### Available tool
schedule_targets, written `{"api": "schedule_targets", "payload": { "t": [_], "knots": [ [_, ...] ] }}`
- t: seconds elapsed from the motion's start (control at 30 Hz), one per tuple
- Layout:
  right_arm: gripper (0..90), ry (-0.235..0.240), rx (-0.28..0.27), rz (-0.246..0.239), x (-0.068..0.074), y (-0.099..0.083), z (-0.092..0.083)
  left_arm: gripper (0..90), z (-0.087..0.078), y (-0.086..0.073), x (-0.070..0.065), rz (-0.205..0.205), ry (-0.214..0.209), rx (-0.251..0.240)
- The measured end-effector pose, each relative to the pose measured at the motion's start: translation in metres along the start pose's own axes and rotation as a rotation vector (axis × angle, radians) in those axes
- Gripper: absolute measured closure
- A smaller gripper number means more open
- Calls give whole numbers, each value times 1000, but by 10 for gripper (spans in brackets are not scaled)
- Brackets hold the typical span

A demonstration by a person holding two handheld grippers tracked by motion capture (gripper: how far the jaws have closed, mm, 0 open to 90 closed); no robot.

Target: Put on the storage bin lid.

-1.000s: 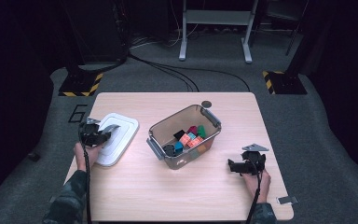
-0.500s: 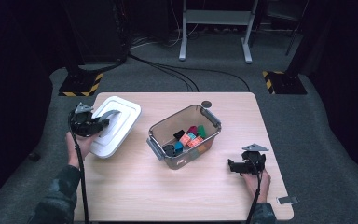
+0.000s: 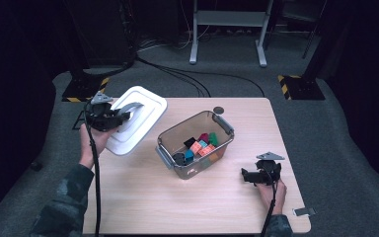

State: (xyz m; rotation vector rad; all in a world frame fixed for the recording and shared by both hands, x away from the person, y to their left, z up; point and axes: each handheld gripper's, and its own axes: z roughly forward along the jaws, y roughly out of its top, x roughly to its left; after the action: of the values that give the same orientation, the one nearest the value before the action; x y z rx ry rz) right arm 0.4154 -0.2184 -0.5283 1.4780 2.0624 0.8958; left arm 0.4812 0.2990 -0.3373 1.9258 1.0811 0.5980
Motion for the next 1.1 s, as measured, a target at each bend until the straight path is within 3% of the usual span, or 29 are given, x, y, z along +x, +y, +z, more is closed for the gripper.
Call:
{"api": "schedule_targets", "payload": {
  "t": [0.37, 0.7, 0.9, 1.1],
  "knots": [
    [24, 2, -1, 1, 0, 0, 0, 669, 24, 26, -50, 77, -75, 32],
    [23, 0, -3, 2, 0, 0, 0, 669, 54, 30, -91, 123, -149, 74],
    [22, 1, -2, 2, 0, 0, 0, 669, 75, 30, -112, 129, -192, 95],
    [22, 1, -2, 3, 0, 0, 0, 669, 89, 29, -133, 177, -219, 125]
  ]
}}
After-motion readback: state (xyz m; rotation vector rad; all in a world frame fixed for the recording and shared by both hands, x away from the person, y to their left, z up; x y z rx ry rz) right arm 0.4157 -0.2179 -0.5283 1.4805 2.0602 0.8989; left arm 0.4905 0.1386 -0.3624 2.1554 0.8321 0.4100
